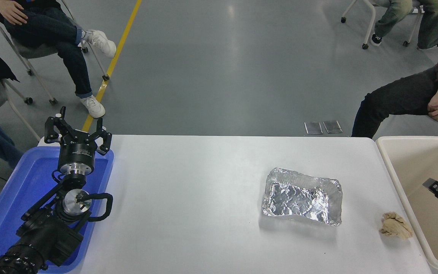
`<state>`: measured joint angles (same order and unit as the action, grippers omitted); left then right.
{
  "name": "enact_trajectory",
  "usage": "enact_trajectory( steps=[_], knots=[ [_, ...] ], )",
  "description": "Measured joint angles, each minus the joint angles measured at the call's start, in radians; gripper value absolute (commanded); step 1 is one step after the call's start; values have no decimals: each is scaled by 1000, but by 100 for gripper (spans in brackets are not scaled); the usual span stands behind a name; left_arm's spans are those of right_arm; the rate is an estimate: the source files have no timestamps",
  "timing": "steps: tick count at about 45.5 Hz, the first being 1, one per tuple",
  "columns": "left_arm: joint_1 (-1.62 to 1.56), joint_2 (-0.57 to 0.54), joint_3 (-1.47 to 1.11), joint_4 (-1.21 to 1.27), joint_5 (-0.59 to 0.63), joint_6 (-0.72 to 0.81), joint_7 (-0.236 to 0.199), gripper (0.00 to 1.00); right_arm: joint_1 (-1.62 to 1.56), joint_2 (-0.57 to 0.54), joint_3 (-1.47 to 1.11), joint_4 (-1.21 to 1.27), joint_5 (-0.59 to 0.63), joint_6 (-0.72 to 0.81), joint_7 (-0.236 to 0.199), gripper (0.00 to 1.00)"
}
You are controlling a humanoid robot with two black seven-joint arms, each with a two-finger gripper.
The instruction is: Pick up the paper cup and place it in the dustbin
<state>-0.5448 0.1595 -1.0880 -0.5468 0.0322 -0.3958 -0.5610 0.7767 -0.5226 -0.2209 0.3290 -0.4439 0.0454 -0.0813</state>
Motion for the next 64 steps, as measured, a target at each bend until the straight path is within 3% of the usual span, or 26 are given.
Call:
enact_trajectory(
  steps=[16, 31, 40, 49, 64],
  knots=[
    [0, 0, 0, -1, 0, 0, 0, 99, 355, -127, -218, 450, -87, 24, -3, 100],
    [-1, 0, 0, -1, 0, 0, 1, 99, 851, -129, -608, 818, -99, 228, -3, 100],
    [0, 0, 0, -1, 0, 0, 1, 99, 1120, -44, -766, 996, -36, 406, -4, 100],
    [0, 0, 0, -1, 0, 0, 1, 99, 1330, 112, -852, 1104, 101, 540, -11, 100],
    [2, 0, 0, -1, 0, 0, 1, 99, 1523, 312, -895, 1159, 270, 662, -15, 100]
  ],
)
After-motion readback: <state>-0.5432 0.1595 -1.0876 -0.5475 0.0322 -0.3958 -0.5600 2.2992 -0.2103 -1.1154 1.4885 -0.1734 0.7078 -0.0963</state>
